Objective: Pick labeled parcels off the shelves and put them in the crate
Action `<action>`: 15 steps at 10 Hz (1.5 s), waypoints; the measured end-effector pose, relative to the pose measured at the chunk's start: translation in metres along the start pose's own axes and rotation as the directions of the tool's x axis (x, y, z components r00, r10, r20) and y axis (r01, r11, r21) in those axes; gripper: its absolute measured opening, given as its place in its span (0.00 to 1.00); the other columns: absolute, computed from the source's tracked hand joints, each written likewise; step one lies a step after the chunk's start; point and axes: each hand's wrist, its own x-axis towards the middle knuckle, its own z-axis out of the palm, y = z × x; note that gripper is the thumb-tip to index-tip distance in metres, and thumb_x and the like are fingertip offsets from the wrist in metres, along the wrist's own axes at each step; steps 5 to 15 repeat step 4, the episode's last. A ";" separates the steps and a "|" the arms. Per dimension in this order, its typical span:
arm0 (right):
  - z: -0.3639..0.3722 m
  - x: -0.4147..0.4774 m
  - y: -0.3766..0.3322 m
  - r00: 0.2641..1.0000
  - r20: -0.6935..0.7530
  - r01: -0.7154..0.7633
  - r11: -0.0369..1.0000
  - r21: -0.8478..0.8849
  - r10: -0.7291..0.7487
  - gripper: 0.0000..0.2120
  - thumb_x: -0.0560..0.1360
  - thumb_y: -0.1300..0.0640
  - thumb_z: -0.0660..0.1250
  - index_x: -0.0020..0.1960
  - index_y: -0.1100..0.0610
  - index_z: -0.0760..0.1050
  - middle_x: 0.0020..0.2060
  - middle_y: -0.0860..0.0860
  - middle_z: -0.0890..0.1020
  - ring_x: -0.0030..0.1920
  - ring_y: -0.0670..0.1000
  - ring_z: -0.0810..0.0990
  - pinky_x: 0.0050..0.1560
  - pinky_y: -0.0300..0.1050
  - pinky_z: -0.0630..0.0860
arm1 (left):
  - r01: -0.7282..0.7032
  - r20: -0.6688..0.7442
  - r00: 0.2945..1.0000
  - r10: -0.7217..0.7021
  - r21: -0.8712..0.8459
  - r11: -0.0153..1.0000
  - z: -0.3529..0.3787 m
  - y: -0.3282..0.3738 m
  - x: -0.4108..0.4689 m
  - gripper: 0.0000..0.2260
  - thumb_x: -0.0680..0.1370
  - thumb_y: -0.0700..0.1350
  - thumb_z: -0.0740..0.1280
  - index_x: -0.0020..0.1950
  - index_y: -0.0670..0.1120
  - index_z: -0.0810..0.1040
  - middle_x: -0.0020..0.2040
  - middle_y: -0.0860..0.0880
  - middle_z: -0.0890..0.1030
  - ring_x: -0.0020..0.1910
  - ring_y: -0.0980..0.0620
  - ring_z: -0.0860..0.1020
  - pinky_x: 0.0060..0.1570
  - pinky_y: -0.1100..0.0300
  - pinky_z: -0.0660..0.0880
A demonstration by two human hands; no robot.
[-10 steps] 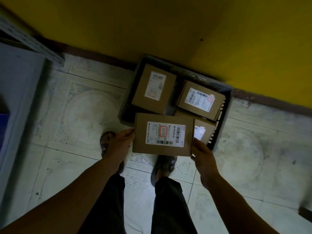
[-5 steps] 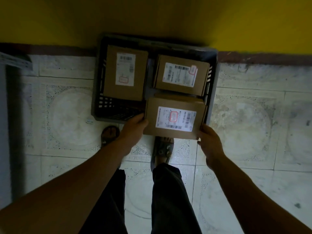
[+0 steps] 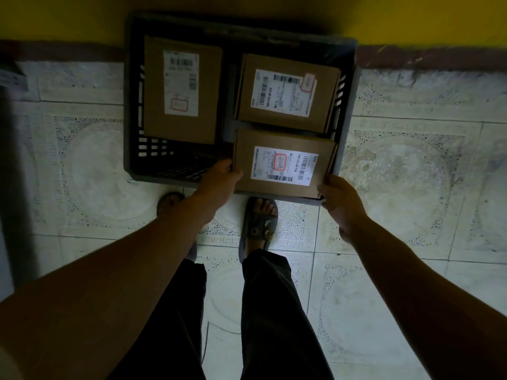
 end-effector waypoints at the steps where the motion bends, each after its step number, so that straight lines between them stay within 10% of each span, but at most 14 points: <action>1: -0.004 -0.004 0.003 0.999 0.032 0.016 0.999 -0.041 -0.015 0.06 0.78 0.62 0.61 0.50 0.53 0.74 0.44 0.47 0.77 0.47 0.51 0.75 0.49 0.48 0.69 | -0.007 0.000 1.000 0.007 -0.004 1.000 0.000 0.003 -0.005 0.13 0.81 0.42 0.60 0.64 0.49 0.77 0.59 0.52 0.79 0.57 0.53 0.75 0.58 0.56 0.71; 4: -0.007 -0.023 0.008 1.000 -0.018 0.000 1.000 -0.001 0.000 0.15 0.78 0.60 0.63 0.64 0.56 0.75 0.55 0.51 0.80 0.59 0.56 0.76 0.59 0.53 0.71 | 0.016 -0.044 0.999 -0.017 -0.035 0.999 -0.007 -0.004 -0.024 0.14 0.81 0.44 0.62 0.67 0.49 0.74 0.57 0.50 0.75 0.59 0.51 0.74 0.64 0.53 0.71; 15: -0.007 -0.023 0.008 1.000 -0.018 0.000 1.000 -0.001 0.000 0.15 0.78 0.60 0.63 0.64 0.56 0.75 0.55 0.51 0.80 0.59 0.56 0.76 0.59 0.53 0.71 | 0.016 -0.044 0.999 -0.017 -0.035 0.999 -0.007 -0.004 -0.024 0.14 0.81 0.44 0.62 0.67 0.49 0.74 0.57 0.50 0.75 0.59 0.51 0.74 0.64 0.53 0.71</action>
